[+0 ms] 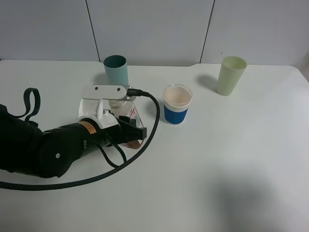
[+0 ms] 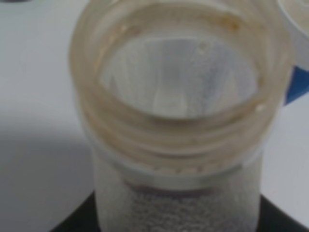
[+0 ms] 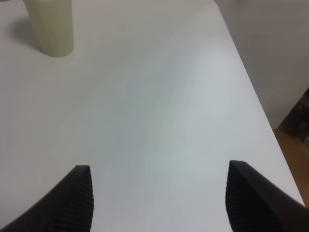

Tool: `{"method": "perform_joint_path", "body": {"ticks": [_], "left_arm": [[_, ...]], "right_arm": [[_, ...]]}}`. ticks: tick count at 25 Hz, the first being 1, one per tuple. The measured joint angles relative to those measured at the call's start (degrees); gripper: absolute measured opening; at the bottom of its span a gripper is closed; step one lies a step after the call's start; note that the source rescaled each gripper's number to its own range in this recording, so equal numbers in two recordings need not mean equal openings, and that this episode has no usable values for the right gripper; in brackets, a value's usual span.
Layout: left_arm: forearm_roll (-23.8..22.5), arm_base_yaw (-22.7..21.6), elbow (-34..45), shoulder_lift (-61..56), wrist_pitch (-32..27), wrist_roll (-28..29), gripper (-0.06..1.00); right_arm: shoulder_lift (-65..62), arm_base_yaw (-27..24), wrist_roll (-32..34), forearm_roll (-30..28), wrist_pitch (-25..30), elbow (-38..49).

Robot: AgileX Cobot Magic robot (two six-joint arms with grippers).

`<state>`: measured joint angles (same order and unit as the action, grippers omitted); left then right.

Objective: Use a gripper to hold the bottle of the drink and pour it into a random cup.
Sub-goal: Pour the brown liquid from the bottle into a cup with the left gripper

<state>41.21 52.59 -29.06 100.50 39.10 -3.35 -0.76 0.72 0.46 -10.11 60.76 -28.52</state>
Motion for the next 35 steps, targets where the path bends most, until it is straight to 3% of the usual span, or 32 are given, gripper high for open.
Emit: {"method": "perform_joint_path", "body": {"ticks": [4, 7, 17, 22, 27, 30, 35], "left_arm": [[-1.72, 0.0, 0.0, -0.4, -0.95, -0.83, 0.01], [-1.3, 0.0, 0.0, -2.08, -2.65, -4.64, 0.01], [10.43, -0.61, 0.1, -9.68, -3.26, -24.13, 0.01], [10.5, -4.37, 0.1, -12.93, -6.1, -26.65, 0.01], [4.25, -11.38, -0.66, -15.16, -14.11, -26.26, 0.01], [-3.04, -17.07, -2.81, -15.47, -21.7, -23.56, 0.01], [-18.65, -25.95, -7.57, -15.47, -32.75, -13.92, 0.01]], "right_arm": [[0.0, 0.0, 0.0, 0.0, 0.0, 0.0], [0.0, 0.0, 0.0, 0.0, 0.0, 0.0], [0.0, 0.0, 0.0, 0.0, 0.0, 0.0], [0.0, 0.0, 0.0, 0.0, 0.0, 0.0], [0.0, 0.0, 0.0, 0.0, 0.0, 0.0], [0.0, 0.0, 0.0, 0.0, 0.0, 0.0], [0.0, 0.0, 0.0, 0.0, 0.0, 0.0]]}}
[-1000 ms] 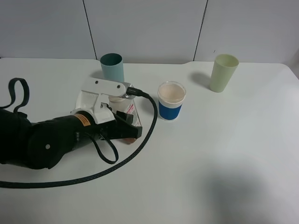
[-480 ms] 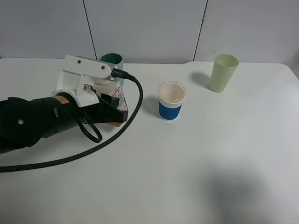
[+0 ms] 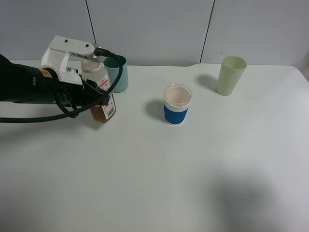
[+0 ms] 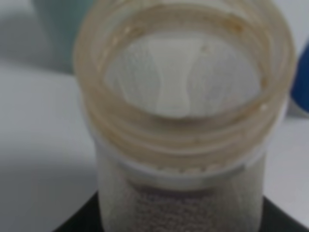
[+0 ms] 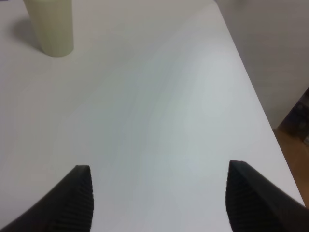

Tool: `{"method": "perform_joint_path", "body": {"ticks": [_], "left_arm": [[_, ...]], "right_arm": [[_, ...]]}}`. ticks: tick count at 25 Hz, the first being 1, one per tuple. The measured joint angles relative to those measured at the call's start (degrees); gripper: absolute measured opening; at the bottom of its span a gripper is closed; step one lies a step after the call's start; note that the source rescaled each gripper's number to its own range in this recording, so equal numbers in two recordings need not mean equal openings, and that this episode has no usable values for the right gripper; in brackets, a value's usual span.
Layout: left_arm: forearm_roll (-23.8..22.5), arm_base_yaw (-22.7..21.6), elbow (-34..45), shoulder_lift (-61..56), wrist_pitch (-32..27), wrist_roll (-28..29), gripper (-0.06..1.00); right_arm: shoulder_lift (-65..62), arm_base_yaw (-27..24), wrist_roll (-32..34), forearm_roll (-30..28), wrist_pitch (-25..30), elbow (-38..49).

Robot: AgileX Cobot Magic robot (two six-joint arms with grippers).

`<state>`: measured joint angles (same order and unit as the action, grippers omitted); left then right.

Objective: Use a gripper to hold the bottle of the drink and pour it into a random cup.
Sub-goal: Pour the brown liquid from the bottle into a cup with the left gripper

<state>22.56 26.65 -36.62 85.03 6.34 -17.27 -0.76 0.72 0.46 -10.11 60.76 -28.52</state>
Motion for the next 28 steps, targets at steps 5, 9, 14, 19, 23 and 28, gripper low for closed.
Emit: {"method": "perform_joint_path", "body": {"ticks": [5, 9, 14, 19, 23, 28], "left_arm": [[-12.99, -4.98, -3.06, 0.0, -3.18, 10.07, 0.01], [-22.56, -6.98, -5.24, 0.0, -3.88, 18.21, 0.01], [-38.73, -7.92, -8.21, 0.0, -4.23, 32.25, 0.01], [-52.66, -7.92, -12.43, -0.05, -8.37, 43.81, 0.01], [-56.44, -7.92, -13.71, -0.04, -13.62, 44.94, 0.01], [-59.28, -7.95, -13.82, -0.04, -16.93, 46.34, 0.01]], "right_arm": [[0.0, 0.0, 0.0, 0.0, 0.0, 0.0], [0.0, 0.0, 0.0, 0.0, 0.0, 0.0], [0.0, 0.0, 0.0, 0.0, 0.0, 0.0], [0.0, 0.0, 0.0, 0.0, 0.0, 0.0], [0.0, 0.0, 0.0, 0.0, 0.0, 0.0], [0.0, 0.0, 0.0, 0.0, 0.0, 0.0]]}}
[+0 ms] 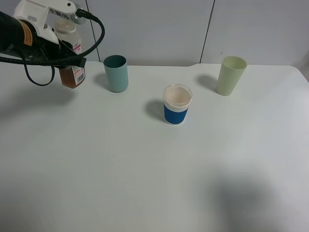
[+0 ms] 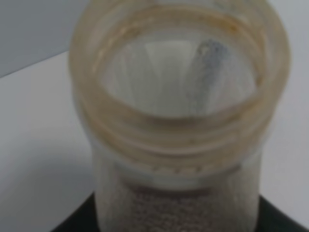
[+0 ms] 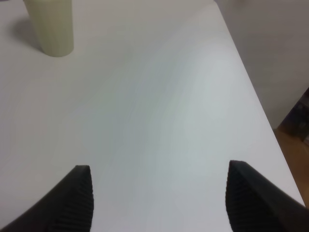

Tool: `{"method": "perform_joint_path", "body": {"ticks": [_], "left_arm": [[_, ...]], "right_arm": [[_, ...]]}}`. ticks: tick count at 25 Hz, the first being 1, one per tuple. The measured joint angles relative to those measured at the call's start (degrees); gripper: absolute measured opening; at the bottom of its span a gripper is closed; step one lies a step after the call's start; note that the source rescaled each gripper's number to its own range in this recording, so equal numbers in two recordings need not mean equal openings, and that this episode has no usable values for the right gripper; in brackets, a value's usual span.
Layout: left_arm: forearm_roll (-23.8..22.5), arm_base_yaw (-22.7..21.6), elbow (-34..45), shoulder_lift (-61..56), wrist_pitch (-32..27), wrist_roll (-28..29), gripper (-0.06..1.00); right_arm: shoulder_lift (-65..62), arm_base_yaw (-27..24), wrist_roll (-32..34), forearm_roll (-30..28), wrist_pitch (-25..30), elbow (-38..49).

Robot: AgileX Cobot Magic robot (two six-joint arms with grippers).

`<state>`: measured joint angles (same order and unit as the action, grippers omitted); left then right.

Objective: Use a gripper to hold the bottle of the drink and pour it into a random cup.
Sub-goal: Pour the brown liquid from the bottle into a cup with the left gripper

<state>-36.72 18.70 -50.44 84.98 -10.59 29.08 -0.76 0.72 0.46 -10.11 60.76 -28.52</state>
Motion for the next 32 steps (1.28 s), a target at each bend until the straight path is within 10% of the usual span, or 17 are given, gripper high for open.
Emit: {"method": "perform_joint_path", "body": {"ticks": [14, 32], "left_arm": [[-49.46, 4.62, -0.56, 2.65, -7.89, 51.87, 0.01], [-53.88, 5.34, -5.27, 15.19, -14.13, 54.15, 0.01]], "right_arm": [[0.0, 0.0, 0.0, 0.0, 0.0, 0.0], [0.0, 0.0, 0.0, 0.0, 0.0, 0.0]]}}
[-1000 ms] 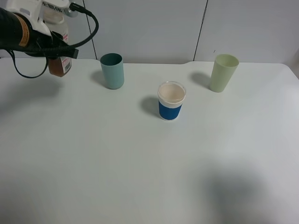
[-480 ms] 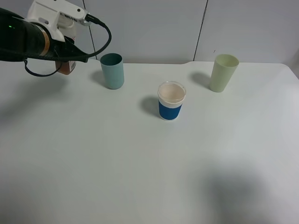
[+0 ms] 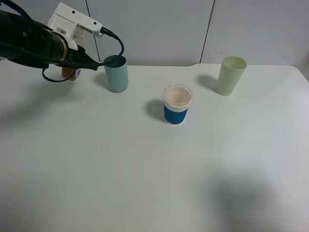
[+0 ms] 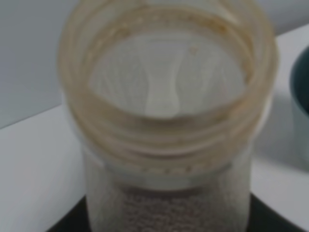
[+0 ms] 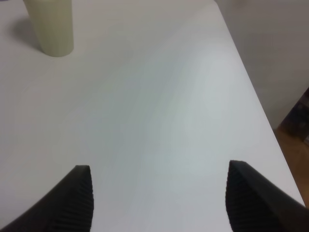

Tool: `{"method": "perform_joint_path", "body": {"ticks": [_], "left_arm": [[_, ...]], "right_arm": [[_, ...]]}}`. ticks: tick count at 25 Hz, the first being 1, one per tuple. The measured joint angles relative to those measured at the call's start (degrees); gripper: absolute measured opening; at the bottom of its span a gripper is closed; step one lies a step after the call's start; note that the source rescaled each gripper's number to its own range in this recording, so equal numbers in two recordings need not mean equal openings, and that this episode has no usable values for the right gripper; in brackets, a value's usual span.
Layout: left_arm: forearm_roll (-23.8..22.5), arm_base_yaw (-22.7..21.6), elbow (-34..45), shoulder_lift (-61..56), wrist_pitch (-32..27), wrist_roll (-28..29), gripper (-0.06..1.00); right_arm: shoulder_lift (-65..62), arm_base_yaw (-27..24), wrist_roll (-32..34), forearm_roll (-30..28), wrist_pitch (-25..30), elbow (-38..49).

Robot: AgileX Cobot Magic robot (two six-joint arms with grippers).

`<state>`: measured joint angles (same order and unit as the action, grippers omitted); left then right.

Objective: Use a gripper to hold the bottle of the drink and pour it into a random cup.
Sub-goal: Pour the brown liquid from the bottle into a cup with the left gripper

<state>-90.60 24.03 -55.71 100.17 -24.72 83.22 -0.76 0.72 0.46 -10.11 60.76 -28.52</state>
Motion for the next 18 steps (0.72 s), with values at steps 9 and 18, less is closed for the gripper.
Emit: {"method": "perform_joint_path", "body": {"ticks": [9, 18], "left_arm": [[-0.16, 3.49, -5.14, 4.11, -8.42, -0.3, 0.01], [0.2, 6.8, -11.21, 10.89, -18.59, -9.51, 0.01]], "right_arm": [[0.0, 0.0, 0.0, 0.0, 0.0, 0.0], [0.0, 0.0, 0.0, 0.0, 0.0, 0.0]]}}
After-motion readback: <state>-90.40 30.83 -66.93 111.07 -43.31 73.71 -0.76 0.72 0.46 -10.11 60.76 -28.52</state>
